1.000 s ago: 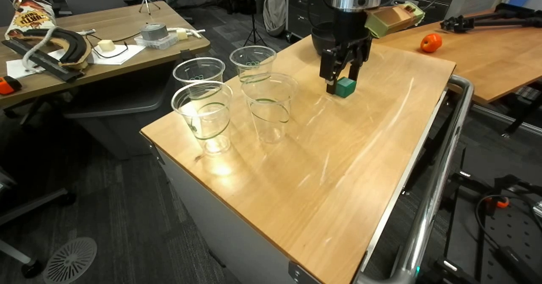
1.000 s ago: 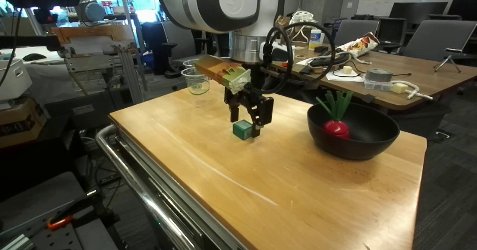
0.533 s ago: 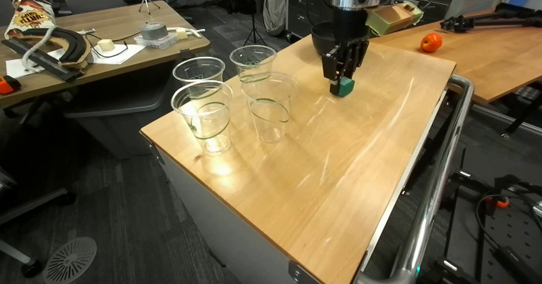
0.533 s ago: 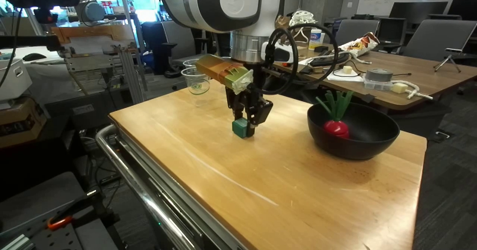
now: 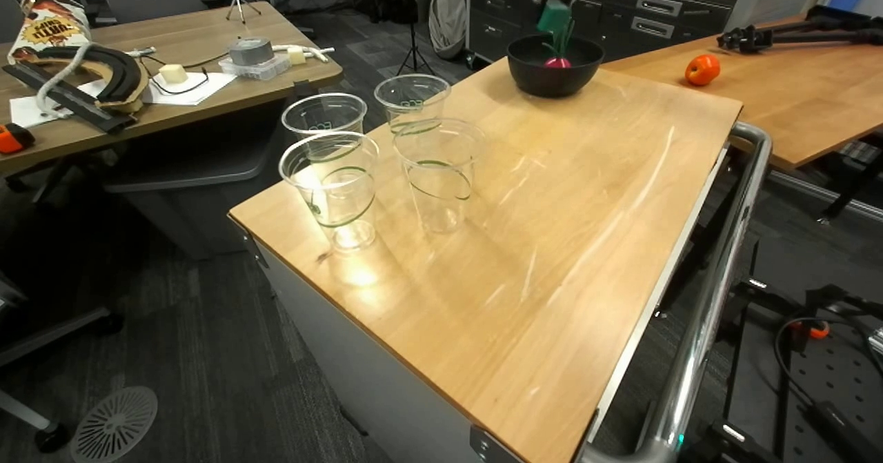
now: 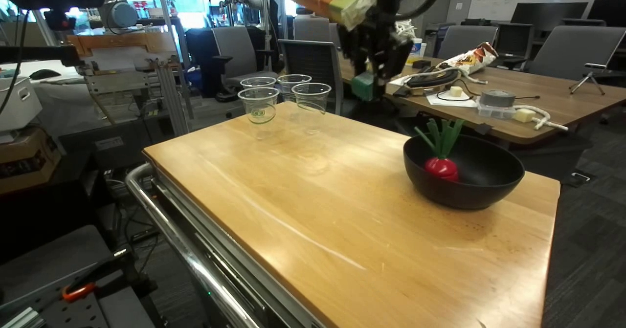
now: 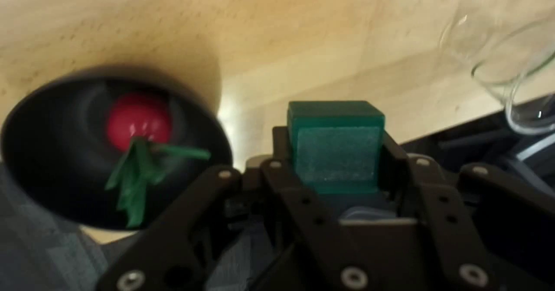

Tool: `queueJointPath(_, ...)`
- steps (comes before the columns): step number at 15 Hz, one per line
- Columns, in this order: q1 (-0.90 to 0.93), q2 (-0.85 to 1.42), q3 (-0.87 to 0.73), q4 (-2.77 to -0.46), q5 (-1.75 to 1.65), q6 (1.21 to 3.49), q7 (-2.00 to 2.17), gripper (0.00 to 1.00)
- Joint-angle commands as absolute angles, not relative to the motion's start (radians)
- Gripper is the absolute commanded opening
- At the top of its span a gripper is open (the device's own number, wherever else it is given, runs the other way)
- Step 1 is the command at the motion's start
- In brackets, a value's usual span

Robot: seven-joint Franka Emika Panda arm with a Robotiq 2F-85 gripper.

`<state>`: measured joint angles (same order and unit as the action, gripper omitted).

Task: Put the red object and the green building block in the black bowl then stack the four plastic cups together

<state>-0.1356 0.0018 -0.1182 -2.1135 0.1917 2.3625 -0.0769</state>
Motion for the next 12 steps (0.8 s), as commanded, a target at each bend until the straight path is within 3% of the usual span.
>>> queueJointPath(1,-0.170,0.022,-0.163,-2.047,0.199,2.459,-0.025,0.21)
queueJointPath(5,-0.184,0.103,-0.185,-2.035,0.173,2.554,0.120,0.21)
queueJointPath(12,-0.171,0.271,-0.202,-1.916,0.135,2.487,0.355,0.21)
